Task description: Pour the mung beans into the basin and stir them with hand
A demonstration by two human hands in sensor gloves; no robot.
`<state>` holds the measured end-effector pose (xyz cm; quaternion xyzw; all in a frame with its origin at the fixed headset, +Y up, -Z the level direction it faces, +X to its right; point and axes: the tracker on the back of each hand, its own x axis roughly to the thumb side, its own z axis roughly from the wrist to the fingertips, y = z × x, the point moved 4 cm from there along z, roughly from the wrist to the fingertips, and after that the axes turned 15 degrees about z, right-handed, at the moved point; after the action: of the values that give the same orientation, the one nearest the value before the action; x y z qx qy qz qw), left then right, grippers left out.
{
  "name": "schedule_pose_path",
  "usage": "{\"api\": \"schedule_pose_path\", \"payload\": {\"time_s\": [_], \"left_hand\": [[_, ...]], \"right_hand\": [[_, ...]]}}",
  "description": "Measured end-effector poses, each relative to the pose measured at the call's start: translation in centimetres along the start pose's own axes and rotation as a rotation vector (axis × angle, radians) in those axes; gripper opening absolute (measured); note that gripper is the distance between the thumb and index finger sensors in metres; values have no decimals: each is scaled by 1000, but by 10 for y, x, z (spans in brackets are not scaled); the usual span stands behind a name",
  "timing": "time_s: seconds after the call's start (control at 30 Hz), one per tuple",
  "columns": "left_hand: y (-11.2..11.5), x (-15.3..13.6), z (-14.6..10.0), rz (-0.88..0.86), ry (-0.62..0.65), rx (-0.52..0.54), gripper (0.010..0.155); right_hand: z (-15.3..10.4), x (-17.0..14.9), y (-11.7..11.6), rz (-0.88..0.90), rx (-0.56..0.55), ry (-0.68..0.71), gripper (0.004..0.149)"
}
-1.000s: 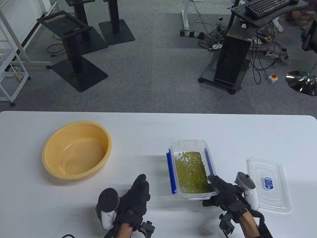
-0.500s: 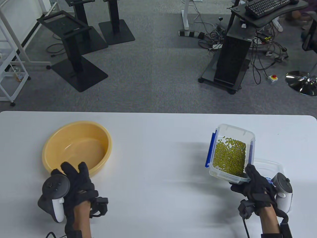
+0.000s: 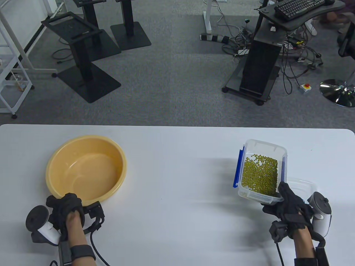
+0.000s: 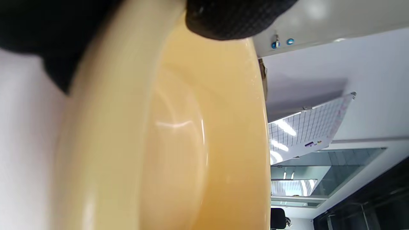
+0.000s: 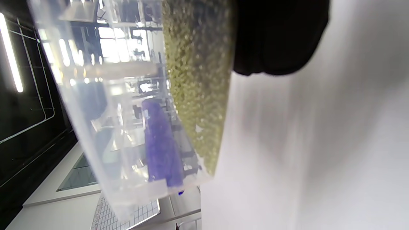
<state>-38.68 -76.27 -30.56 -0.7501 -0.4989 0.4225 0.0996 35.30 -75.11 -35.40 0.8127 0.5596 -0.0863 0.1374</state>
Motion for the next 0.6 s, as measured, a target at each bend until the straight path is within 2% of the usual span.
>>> {"api": "schedule_pose_path", "payload": {"time_s": [0.1, 0.2, 0.33, 0.43, 0.5, 0.6], "left_hand": [[12, 18, -17, 110, 151, -78, 70], [37, 34, -52, 140, 289, -261, 68], [76, 41, -97, 146, 381, -458, 67], [105, 40, -118, 110, 453, -547, 66], [125, 37, -132, 128, 465, -657, 66], [149, 25, -149, 149, 437, -758, 66]], "right_hand": [[-1, 0, 0, 3, -4, -2, 101], [0, 1, 1, -16, -6, 1, 102], [-2, 1, 5, 4, -32, 11, 102], [-2, 0, 6, 17, -23, 6, 102], [-2, -1, 7, 35, -30, 0, 102], [-1, -3, 6, 45, -33, -3, 103]]}}
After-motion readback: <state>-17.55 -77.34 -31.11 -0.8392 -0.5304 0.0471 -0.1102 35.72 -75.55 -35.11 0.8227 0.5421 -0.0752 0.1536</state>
